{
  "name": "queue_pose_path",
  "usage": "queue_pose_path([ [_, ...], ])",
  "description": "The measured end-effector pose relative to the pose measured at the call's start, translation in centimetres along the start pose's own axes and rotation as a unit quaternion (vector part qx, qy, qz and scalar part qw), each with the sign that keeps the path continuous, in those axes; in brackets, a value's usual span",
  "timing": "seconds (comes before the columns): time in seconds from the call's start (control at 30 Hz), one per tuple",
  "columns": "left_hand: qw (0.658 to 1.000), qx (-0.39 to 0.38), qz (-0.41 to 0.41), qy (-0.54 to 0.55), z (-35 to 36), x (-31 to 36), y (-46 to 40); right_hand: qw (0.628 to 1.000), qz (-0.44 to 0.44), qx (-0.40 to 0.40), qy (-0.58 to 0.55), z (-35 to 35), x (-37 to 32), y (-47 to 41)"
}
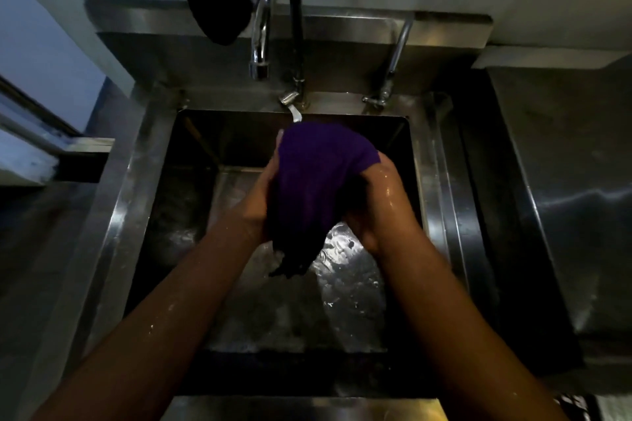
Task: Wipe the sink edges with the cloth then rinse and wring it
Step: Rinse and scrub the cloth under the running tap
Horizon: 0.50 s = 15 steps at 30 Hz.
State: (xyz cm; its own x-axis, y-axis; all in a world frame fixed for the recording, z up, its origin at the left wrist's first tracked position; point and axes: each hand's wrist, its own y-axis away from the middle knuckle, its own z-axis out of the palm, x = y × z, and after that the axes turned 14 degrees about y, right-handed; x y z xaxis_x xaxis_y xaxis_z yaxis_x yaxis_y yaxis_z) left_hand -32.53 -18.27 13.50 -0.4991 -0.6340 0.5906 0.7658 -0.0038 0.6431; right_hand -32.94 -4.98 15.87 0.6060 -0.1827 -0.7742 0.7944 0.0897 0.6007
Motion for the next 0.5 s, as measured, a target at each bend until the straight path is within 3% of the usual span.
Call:
queue_pose_path([
  [0.07, 0.995, -0.068, -0.073, -0.004, -0.6, -1.2, -0.1, 0.999, -0.029, 0.019, 0.002, -0.4, 0.5, -0.6],
  [0.17, 0.965, -0.203, -0.165, 0.001, -3.3, -3.9, -0.3, 0.968, -0.174, 0.027, 0.18, -1.7, 2.3, -1.2],
  [0.3, 0.889, -0.372, -0.246, 0.105, -6.1, -7.0, -0.7, 0.951, -0.126, -0.01, 0.281, -4.1, 3.7, -2.2],
  [0.4, 0.862, -0.383, -0.23, 0.24, -5.4, -8.1, -0.3, 0.971, -0.146, -0.004, 0.191, -6.8, 5.0, -2.5],
  [0.43, 0.863, -0.365, -0.215, 0.275, -5.0, -8.1, -0.2, 0.96, -0.169, 0.024, 0.223, -7.5, 5.5, -2.0],
  [0.5, 0.848, -0.356, -0.189, 0.344, -3.5, -7.4, 0.5, 0.9, -0.245, 0.081, 0.351, -7.7, 6.9, -1.1],
])
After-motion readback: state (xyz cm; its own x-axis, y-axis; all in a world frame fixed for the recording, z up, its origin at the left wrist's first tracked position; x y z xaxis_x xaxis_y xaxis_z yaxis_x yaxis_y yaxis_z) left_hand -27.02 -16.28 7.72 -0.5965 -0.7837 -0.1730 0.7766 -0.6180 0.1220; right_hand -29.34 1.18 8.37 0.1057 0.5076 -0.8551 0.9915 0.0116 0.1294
